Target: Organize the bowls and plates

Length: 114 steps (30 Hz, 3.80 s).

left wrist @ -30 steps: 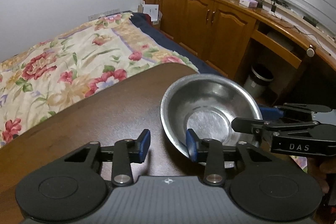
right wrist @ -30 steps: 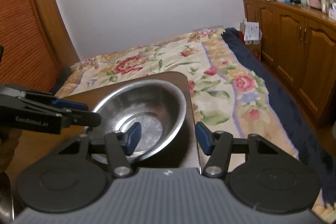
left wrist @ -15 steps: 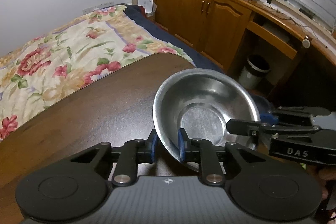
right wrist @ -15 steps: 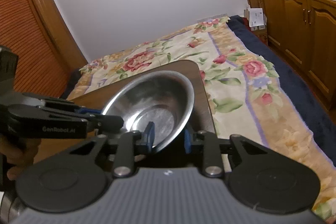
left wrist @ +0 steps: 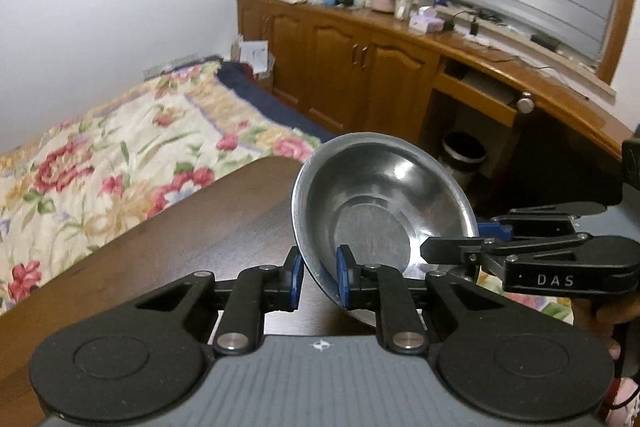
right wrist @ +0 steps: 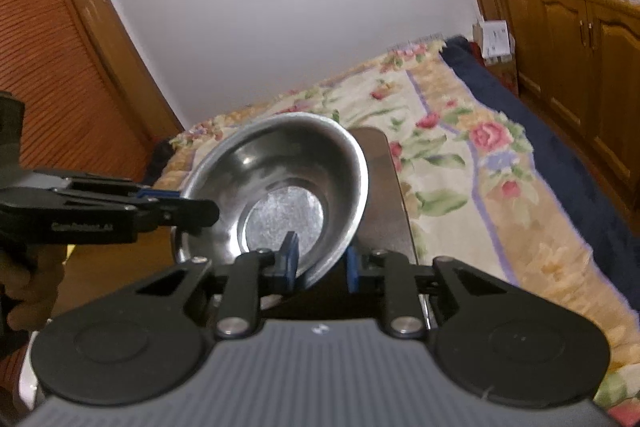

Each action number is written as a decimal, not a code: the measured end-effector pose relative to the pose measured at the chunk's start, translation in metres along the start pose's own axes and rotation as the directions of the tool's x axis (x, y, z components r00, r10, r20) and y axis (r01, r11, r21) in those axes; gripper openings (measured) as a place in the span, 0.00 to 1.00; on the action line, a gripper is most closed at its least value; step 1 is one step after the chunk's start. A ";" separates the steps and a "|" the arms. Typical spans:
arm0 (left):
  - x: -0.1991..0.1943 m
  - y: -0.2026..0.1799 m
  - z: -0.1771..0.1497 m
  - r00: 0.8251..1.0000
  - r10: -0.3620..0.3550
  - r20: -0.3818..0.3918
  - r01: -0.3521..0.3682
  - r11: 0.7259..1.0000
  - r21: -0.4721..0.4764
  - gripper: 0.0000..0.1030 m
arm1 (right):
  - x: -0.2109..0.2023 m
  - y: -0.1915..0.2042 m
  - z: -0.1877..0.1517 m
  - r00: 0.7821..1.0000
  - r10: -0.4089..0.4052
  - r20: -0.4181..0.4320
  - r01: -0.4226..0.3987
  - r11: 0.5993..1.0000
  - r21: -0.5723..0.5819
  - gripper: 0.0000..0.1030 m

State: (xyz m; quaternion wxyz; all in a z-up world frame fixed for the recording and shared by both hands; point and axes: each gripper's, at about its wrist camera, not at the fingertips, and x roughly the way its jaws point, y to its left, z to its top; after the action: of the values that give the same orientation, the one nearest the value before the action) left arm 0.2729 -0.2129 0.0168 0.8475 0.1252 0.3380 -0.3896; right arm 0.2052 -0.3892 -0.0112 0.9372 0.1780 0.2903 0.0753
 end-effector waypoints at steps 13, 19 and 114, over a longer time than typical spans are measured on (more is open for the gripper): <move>-0.037 -0.015 -0.020 0.998 -0.034 0.044 0.035 0.999 -0.003 0.19 | -0.045 0.021 -0.005 1.000 -0.005 0.007 0.005 0.996 -0.083 0.25; -0.056 -0.012 -0.029 0.998 -0.016 0.068 0.017 1.000 -0.021 0.19 | -0.048 0.031 -0.005 1.000 -0.002 0.018 0.004 0.994 -0.105 0.25; -0.138 -0.006 -0.193 0.975 0.210 0.073 -0.180 0.938 -0.296 0.25 | -0.021 0.155 -0.109 0.998 0.043 -0.043 -0.056 0.926 -0.374 0.33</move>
State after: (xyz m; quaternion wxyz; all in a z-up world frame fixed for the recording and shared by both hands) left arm 0.1116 -0.0456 -0.0335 0.9075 0.0132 0.3324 -0.2565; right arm 0.1206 -0.2193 -0.0254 0.9467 0.0019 0.2816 0.1561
